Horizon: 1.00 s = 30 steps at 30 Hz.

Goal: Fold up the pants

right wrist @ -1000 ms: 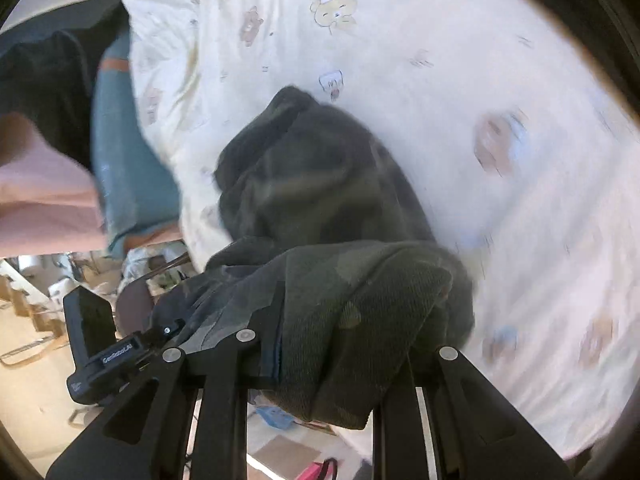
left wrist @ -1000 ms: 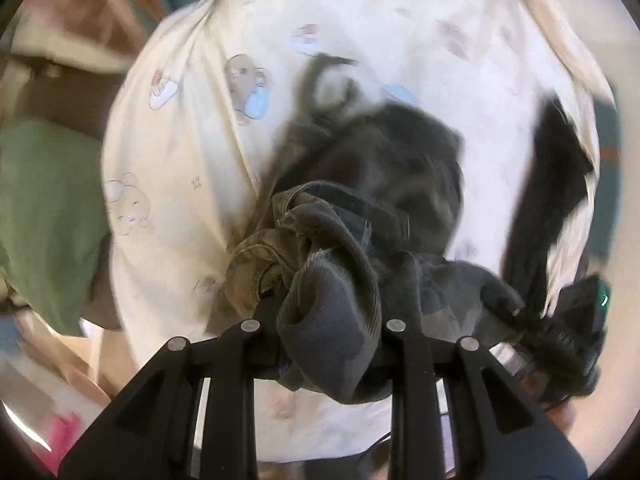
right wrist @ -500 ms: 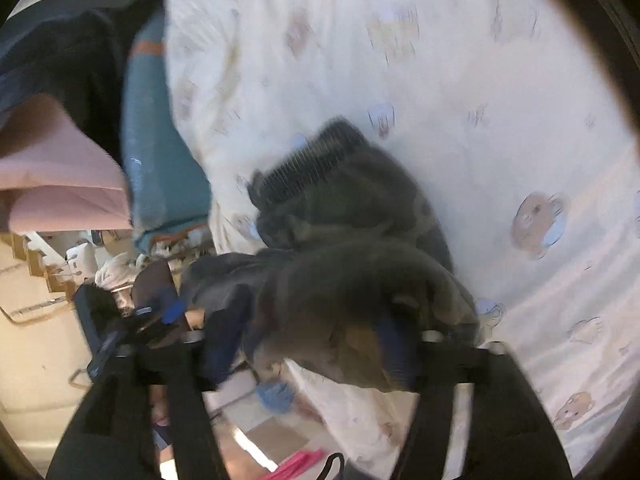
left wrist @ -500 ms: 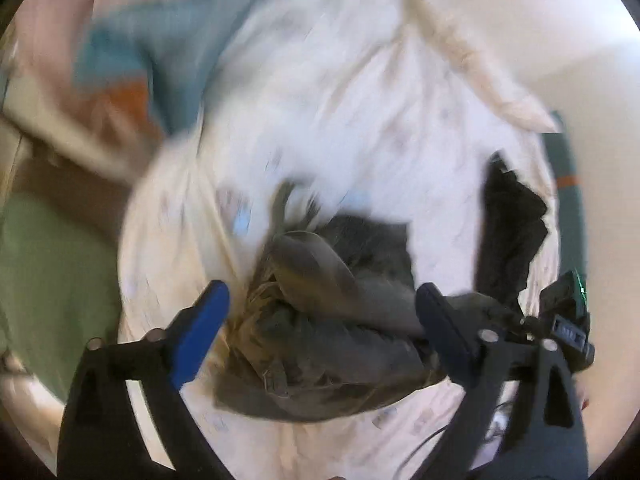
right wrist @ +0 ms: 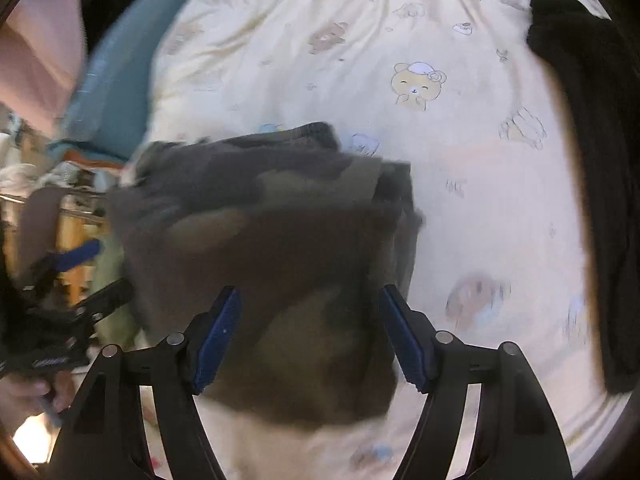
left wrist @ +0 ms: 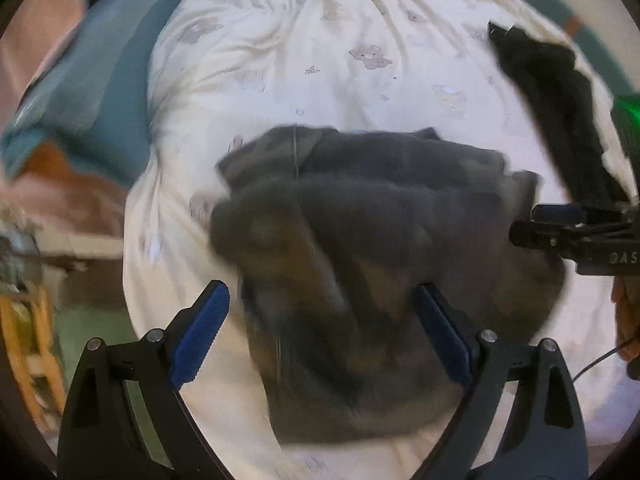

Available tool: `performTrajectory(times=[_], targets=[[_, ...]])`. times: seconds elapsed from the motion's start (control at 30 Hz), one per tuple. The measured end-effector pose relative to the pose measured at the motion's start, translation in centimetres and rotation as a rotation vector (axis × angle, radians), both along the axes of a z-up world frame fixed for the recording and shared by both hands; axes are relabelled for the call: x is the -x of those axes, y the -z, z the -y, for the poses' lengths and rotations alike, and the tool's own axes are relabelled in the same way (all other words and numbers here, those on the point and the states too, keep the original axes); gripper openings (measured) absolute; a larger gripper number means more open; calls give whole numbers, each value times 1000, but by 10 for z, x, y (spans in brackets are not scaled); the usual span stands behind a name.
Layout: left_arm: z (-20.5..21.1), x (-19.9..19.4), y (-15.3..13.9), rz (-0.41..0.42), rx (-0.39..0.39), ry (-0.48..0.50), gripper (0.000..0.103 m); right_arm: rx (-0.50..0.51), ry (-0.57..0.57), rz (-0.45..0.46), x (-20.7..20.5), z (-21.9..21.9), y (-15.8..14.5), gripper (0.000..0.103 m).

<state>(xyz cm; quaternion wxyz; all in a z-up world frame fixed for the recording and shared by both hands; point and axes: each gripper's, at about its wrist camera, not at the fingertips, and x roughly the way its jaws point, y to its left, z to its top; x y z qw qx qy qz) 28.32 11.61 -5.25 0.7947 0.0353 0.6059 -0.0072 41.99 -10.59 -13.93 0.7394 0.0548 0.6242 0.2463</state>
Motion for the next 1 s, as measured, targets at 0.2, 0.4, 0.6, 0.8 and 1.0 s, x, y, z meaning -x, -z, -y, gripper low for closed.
performTrajectory(times=[0.2,0.4,0.6,0.8,1.0], targets=[[-41,-46,30,-77,82,-206,93,-39,153,61,-59,3,12,71],[-67,-9,-21,31,267,-152,91,-214,196,40,-49,77,-3,71],[-87,-23,-24,45,291,-130,77,-258,165,-69,-43,89,34,71],[-85,-43,8,-13,320,-122,48,-381,180,-101,-36,68,46,32],[-81,-37,1,-31,394,-93,5,-355,168,2,-24,67,17,3]])
